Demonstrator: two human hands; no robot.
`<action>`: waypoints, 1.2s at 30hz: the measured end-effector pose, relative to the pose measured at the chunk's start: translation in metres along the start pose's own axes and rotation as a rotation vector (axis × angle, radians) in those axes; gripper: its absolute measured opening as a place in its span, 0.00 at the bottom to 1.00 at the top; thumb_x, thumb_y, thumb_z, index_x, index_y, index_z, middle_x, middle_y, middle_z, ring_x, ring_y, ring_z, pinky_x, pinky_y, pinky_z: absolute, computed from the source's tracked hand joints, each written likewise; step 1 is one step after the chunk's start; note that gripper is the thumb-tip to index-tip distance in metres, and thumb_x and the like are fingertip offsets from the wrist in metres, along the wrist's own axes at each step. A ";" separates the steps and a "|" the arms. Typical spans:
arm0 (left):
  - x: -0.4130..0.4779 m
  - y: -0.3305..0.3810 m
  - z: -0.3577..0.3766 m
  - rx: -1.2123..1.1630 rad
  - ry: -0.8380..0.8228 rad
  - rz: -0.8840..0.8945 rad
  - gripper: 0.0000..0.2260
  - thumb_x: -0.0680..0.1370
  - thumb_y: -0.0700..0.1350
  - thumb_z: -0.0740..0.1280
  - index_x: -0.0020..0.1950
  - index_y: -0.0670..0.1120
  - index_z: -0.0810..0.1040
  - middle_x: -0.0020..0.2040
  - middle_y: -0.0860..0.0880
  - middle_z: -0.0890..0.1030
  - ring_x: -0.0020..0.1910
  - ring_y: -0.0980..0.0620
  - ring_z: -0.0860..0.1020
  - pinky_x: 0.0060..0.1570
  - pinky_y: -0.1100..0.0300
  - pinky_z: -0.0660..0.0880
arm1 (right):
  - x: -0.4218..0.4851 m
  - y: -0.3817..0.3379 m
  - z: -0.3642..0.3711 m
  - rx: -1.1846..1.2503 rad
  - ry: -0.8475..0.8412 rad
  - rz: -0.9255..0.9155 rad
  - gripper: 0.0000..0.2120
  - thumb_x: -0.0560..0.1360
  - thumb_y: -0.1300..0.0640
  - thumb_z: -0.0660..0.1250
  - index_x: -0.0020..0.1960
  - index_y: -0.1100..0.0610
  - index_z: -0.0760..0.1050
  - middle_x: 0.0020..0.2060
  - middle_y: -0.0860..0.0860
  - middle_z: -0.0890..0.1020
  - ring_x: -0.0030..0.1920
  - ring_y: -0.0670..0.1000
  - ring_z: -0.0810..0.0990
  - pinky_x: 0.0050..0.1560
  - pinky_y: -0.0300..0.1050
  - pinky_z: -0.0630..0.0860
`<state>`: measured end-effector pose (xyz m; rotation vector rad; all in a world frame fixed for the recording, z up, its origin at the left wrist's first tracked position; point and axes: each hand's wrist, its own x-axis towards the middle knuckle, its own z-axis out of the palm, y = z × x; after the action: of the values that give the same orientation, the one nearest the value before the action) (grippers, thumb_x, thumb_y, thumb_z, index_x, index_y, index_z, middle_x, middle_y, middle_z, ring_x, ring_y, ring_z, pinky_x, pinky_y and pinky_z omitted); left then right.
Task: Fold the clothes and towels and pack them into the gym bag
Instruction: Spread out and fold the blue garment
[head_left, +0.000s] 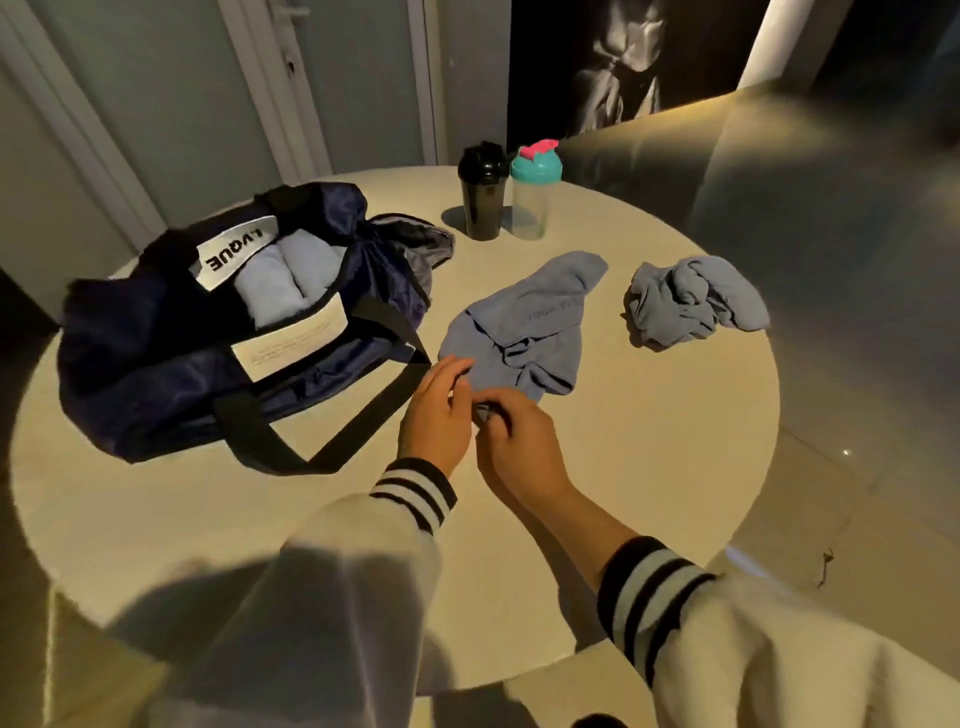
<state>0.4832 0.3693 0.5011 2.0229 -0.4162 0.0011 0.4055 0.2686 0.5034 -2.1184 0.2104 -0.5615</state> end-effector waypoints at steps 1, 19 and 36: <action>-0.006 0.002 -0.001 0.004 0.014 0.010 0.14 0.85 0.49 0.56 0.69 0.54 0.74 0.71 0.52 0.72 0.68 0.52 0.72 0.65 0.52 0.72 | -0.006 -0.001 -0.002 0.013 0.008 -0.031 0.18 0.76 0.66 0.59 0.60 0.54 0.80 0.55 0.50 0.83 0.55 0.50 0.79 0.58 0.49 0.77; -0.162 0.001 -0.051 -0.093 0.123 0.149 0.14 0.76 0.34 0.61 0.58 0.43 0.80 0.59 0.47 0.75 0.57 0.50 0.76 0.63 0.54 0.75 | -0.121 -0.020 -0.003 -0.427 -0.113 -0.158 0.18 0.81 0.50 0.54 0.66 0.47 0.76 0.66 0.48 0.77 0.68 0.53 0.71 0.63 0.54 0.63; -0.170 -0.001 -0.031 0.194 -0.100 0.060 0.16 0.78 0.44 0.64 0.65 0.55 0.78 0.64 0.49 0.77 0.63 0.49 0.75 0.66 0.49 0.74 | -0.119 -0.015 -0.018 -0.232 0.031 0.065 0.14 0.80 0.59 0.59 0.58 0.58 0.82 0.59 0.58 0.80 0.61 0.61 0.75 0.60 0.51 0.72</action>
<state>0.3288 0.4460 0.4848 2.2072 -0.5583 -0.0234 0.2909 0.3061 0.4872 -2.3182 0.3759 -0.5536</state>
